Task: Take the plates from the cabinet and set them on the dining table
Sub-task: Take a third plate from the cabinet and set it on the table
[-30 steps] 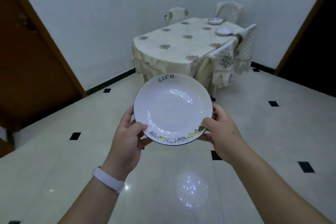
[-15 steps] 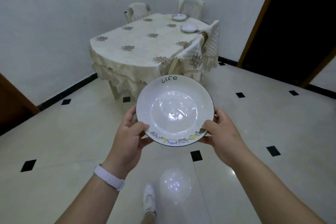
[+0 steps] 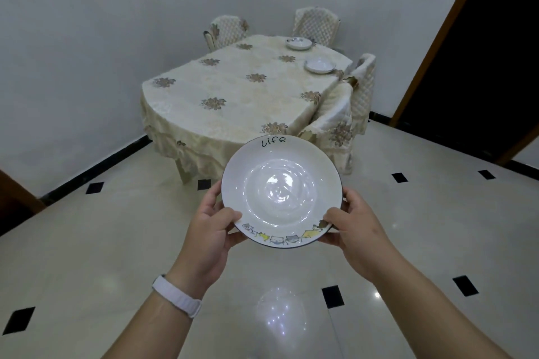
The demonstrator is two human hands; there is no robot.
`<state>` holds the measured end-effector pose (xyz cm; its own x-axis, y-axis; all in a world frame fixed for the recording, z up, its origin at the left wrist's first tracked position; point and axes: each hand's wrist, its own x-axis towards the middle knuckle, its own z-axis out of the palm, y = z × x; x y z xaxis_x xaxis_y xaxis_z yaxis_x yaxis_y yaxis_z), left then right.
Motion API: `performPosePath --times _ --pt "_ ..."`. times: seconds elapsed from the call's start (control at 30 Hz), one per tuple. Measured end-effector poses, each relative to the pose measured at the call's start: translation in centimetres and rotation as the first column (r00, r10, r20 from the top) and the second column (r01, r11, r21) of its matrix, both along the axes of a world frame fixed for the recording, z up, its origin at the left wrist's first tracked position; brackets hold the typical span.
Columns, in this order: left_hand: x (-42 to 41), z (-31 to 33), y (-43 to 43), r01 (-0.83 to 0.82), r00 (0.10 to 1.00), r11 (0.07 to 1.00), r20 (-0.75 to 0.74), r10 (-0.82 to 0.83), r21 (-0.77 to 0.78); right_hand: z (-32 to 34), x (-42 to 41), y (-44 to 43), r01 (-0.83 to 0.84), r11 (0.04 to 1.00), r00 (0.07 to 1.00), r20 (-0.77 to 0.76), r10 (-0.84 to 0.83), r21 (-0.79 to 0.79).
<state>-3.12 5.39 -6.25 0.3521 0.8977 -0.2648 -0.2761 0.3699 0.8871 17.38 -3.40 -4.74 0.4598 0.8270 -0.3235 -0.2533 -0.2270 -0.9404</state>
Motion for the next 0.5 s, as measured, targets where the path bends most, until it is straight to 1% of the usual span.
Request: performPosePath --times 0.2,0.5 --pt "0.8 0.1 6.8 0.023 1.0 1.0 0.008 -0.023 0.017 0.2 0.7 6.5 0.012 1.0 1.0 0.014 -0.012 0.002" --pt "6.4 -0.9 13.3 0.107 0.994 0.994 -0.036 -0.106 0.014 -1.2 5.2 11.2 0.116 0.993 0.993 -0.023 -0.116 0.022"
